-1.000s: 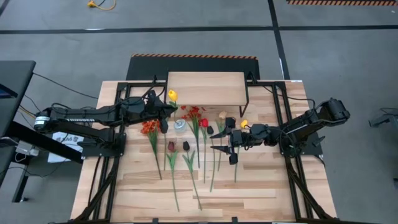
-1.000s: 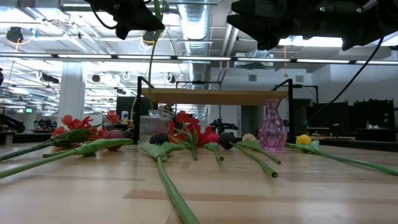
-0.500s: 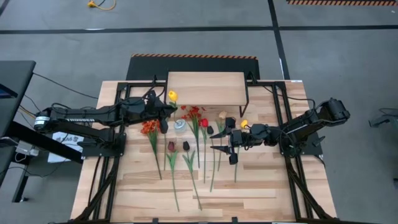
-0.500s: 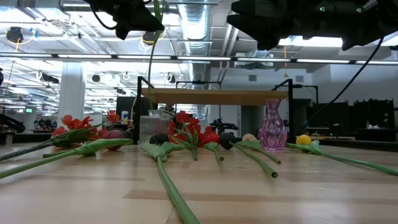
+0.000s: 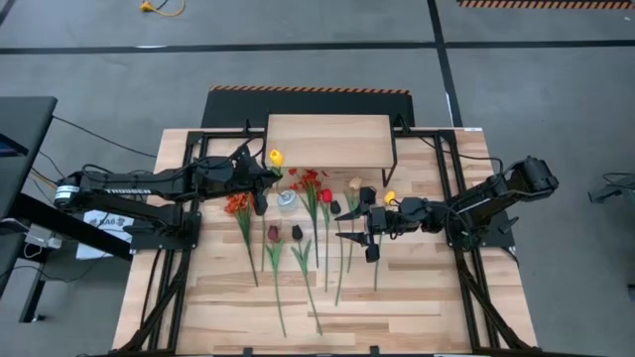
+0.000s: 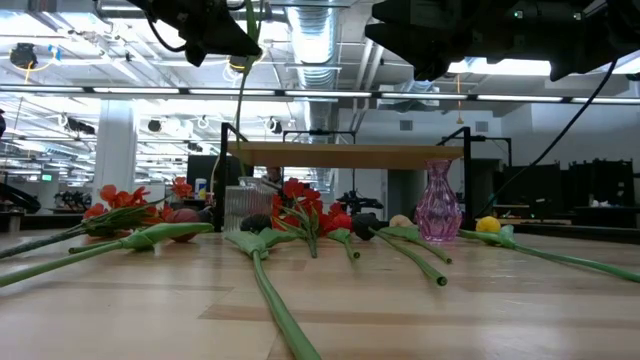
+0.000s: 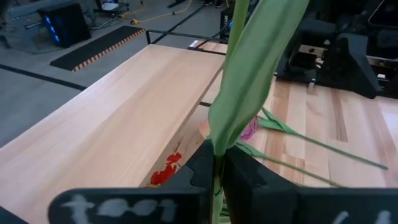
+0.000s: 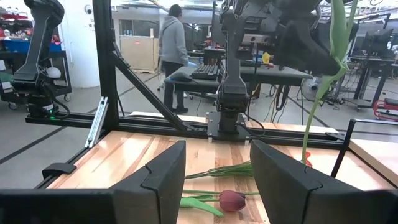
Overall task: Pick and place flowers into a vace then onto a shelf
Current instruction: Put the right yellow flower into the transparent vase, then put the right black flower into the transparent vase
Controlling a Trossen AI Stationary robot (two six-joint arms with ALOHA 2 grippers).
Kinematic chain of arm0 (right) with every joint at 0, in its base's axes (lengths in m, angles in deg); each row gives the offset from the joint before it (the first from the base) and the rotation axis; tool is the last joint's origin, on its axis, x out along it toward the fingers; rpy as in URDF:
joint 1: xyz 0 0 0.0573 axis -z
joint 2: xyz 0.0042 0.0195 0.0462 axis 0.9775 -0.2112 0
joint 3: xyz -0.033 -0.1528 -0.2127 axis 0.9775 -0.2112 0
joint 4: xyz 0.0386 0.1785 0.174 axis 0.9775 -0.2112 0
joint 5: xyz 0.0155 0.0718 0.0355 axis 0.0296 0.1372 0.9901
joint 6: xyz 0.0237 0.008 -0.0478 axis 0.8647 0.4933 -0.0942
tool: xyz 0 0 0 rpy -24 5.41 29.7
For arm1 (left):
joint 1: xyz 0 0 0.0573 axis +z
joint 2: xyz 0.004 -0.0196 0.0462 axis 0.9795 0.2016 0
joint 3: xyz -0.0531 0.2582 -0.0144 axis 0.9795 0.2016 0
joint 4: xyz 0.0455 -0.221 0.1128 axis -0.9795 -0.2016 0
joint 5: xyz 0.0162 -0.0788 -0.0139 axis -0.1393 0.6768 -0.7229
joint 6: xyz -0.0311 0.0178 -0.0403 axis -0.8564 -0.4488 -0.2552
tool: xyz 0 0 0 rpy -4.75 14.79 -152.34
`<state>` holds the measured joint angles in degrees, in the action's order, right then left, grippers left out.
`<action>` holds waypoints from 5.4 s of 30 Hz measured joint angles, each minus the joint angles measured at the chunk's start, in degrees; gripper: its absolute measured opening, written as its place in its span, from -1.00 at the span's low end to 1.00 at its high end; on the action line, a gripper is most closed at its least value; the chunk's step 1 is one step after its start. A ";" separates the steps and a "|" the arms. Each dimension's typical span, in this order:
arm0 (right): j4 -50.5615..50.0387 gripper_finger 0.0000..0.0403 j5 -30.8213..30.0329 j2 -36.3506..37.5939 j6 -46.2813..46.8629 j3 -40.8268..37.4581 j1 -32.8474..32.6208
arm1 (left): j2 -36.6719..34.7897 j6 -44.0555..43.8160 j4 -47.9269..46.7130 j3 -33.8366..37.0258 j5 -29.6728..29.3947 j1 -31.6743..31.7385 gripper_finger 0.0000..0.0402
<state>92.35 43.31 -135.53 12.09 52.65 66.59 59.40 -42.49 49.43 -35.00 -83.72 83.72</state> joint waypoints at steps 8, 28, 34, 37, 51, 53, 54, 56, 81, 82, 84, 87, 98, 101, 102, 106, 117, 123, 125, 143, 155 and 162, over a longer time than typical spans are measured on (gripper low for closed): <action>-0.01 -0.14 0.00 0.00 0.00 0.00 0.01 | 0.00 0.28 -0.02 0.00 0.20 0.00 -0.74; -0.01 -0.14 0.00 0.00 0.00 0.00 0.00 | 0.00 -0.77 -4.55 0.00 1.64 -0.02 -0.52; -0.01 -0.14 0.00 0.00 0.00 0.00 -0.01 | -0.02 -1.66 -7.88 0.00 1.62 -0.02 -0.52; -0.01 -0.14 0.00 0.00 0.00 0.00 -0.01 | -0.54 -1.71 -9.38 0.00 1.60 -0.02 -0.52; -0.52 -0.14 0.00 -0.02 0.01 0.00 -0.01 | -8.83 -6.05 -18.43 -0.66 -0.13 -0.18 -0.52; -0.45 -0.14 0.00 -0.02 0.00 0.00 -0.01 | -10.47 -6.68 -19.88 -0.66 -1.52 -0.45 -0.52; -0.45 -0.14 0.00 -0.02 0.00 0.00 -0.01 | -11.15 -6.91 -19.98 -0.66 -2.08 -0.53 -0.52; -0.43 -0.14 0.00 -0.02 0.00 0.00 -0.01 | -12.26 -7.09 -20.70 -0.70 -2.95 -0.59 -0.52; -0.46 -0.14 0.00 -0.02 0.00 0.00 -0.01 | -17.43 -2.42 -19.66 -3.95 -2.98 -0.66 -0.52; -0.45 -0.14 0.00 -0.02 0.00 0.00 -0.01 | -17.88 -2.24 -19.84 -4.73 -2.89 -0.69 -0.52; -0.62 -0.14 0.00 -0.02 0.00 0.00 -0.01 | -18.53 -2.15 -20.34 -6.32 -2.86 -0.93 -0.52; -0.72 -0.14 0.00 -0.02 0.00 0.00 -0.01 | -19.32 -1.66 -21.00 -7.97 -2.56 -2.23 -0.52; -18.76 -0.14 0.06 0.11 4.52 0.08 0.90 | -19.87 -2.10 -20.85 -8.13 9.08 -10.27 -0.52; -26.20 -0.14 -0.02 0.11 8.66 1.58 1.92 | -19.91 -2.28 -20.86 -8.11 8.87 -11.49 -0.52; -28.65 -0.14 -0.05 0.11 10.05 2.37 2.33 | -19.93 -2.30 -20.85 -8.11 8.86 -11.76 -0.52; -35.47 -0.14 -0.20 0.11 16.05 5.16 3.71 | -19.89 -2.46 -21.05 -8.11 8.76 -11.87 -0.52; -37.27 -0.14 -8.70 0.07 26.38 5.38 1.59 | -19.89 -3.17 -21.99 -8.09 8.72 -11.87 -0.52; -37.26 -0.14 -17.08 0.04 30.24 5.38 -0.02 | -19.89 -3.91 -21.97 -8.09 8.72 -11.87 -0.52; -37.30 -0.14 -20.04 0.04 32.29 5.38 -0.51 | -19.89 -4.19 -21.97 -8.07 8.72 -11.87 -0.52; -34.82 -0.14 -24.00 -6.49 35.58 6.59 -2.68 | -19.56 -5.18 -21.92 -8.04 8.74 -11.87 -0.52; -37.51 -0.14 -20.83 -17.82 34.56 13.86 -0.47 | -17.97 -5.27 -21.94 -8.02 8.76 -11.87 -0.52; -44.49 -0.14 -20.81 -22.55 36.20 17.91 0.61 | -16.94 -5.69 -21.99 -8.02 8.78 -11.85 -0.52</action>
<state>47.85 22.49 -158.08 48.29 70.56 67.21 42.46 -48.18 27.44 -43.02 -74.94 71.87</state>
